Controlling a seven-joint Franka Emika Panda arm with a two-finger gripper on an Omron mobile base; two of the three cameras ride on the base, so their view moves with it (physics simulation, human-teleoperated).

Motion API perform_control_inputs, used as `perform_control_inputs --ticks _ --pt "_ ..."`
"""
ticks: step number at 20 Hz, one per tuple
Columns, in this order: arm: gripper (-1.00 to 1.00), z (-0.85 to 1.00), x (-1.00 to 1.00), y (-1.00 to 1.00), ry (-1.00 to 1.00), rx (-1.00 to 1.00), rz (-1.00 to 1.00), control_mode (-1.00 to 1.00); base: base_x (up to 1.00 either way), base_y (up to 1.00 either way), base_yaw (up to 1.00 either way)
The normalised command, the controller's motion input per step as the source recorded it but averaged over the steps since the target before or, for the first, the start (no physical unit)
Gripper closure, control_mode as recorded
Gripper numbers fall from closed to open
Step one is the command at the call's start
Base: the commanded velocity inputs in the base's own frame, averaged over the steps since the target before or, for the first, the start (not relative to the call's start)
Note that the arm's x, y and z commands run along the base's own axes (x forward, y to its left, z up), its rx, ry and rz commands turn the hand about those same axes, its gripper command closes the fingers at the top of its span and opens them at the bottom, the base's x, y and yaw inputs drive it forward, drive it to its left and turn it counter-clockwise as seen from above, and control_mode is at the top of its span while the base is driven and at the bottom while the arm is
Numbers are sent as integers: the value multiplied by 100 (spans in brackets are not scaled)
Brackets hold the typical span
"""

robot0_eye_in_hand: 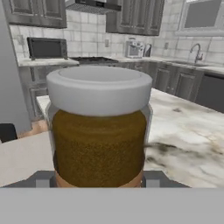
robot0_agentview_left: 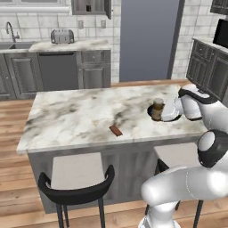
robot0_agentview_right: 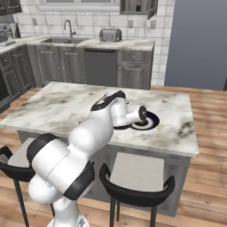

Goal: Take the cinnamon bottle from the cabinet and place it on the dining table, next to the plate with the cupcake. Then take the chocolate from the dining counter and place it on the cupcake plate.

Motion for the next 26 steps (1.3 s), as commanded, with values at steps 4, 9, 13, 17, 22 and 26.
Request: perform_control_inputs --ticks 4,9,13,17,22,26 --pt "100 -11 100 29 0 0 -1 -100 0 0 0" --pt "100 -24 95 8 1 0 -13 -100 0 0 0" --pt "100 -49 68 7 2 0 -7 -100 0 0 0" --pt "100 -59 45 -4 1 0 -4 -100 0 0 0" --pt "100 -25 49 -4 0 0 -2 -100 0 0 0" --pt "100 -29 69 0 0 0 -1 -100 0 0 0"
